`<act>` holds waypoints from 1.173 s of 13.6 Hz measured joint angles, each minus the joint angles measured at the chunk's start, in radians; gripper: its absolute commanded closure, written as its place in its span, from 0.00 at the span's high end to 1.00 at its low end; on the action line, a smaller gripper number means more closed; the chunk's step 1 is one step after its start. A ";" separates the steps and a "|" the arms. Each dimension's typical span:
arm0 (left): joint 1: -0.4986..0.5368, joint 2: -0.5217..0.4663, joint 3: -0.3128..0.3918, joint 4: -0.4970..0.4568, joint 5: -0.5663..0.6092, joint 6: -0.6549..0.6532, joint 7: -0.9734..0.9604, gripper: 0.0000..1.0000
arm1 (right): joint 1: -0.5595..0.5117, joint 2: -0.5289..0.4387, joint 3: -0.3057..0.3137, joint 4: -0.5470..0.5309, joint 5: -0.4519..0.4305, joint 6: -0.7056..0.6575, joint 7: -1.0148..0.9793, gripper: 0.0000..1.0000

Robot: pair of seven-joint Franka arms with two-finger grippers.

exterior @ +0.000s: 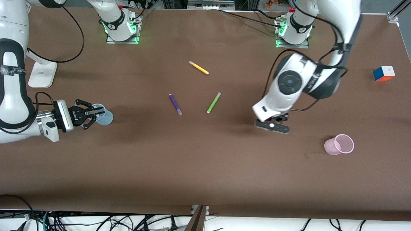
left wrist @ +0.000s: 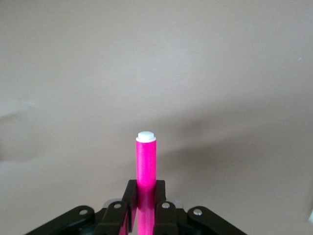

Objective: Place pink and blue markers in matching cups

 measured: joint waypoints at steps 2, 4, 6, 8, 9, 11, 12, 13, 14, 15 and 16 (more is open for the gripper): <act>0.084 -0.032 0.001 0.015 -0.002 -0.029 0.204 0.00 | -0.011 0.011 0.000 -0.003 0.000 0.000 -0.043 0.48; 0.171 -0.046 0.002 0.038 -0.006 -0.032 0.419 0.00 | -0.024 0.020 0.000 -0.003 0.000 0.001 -0.053 1.00; 0.247 -0.049 0.003 0.067 -0.054 -0.032 0.624 0.00 | -0.036 0.020 0.000 -0.003 0.001 0.001 -0.037 1.00; 0.315 -0.049 0.005 0.080 -0.125 -0.011 0.804 0.00 | -0.041 0.014 0.000 0.002 0.001 0.000 0.066 1.00; 0.345 -0.048 0.005 0.080 -0.153 0.025 0.892 0.00 | -0.041 0.006 0.000 0.010 0.001 0.000 0.150 1.00; 0.391 -0.037 0.005 0.080 -0.198 0.096 1.047 0.00 | -0.040 -0.017 0.004 0.037 0.001 0.000 0.350 1.00; 0.409 -0.028 0.006 0.080 -0.223 0.128 1.111 0.00 | -0.040 -0.031 0.008 0.051 0.001 -0.001 0.452 1.00; 0.423 -0.016 0.006 0.080 -0.248 0.163 1.175 0.00 | -0.038 -0.045 0.012 0.064 0.000 -0.001 0.555 1.00; 0.436 -0.003 0.006 0.080 -0.271 0.202 1.241 0.00 | -0.033 -0.055 0.015 0.080 -0.004 -0.001 0.662 1.00; 0.451 0.013 0.006 0.080 -0.294 0.238 1.309 0.00 | -0.022 -0.063 0.018 0.100 -0.015 -0.001 0.774 1.00; 0.470 0.030 0.006 0.080 -0.330 0.257 1.377 0.00 | -0.001 -0.069 0.021 0.123 -0.042 -0.001 0.888 1.00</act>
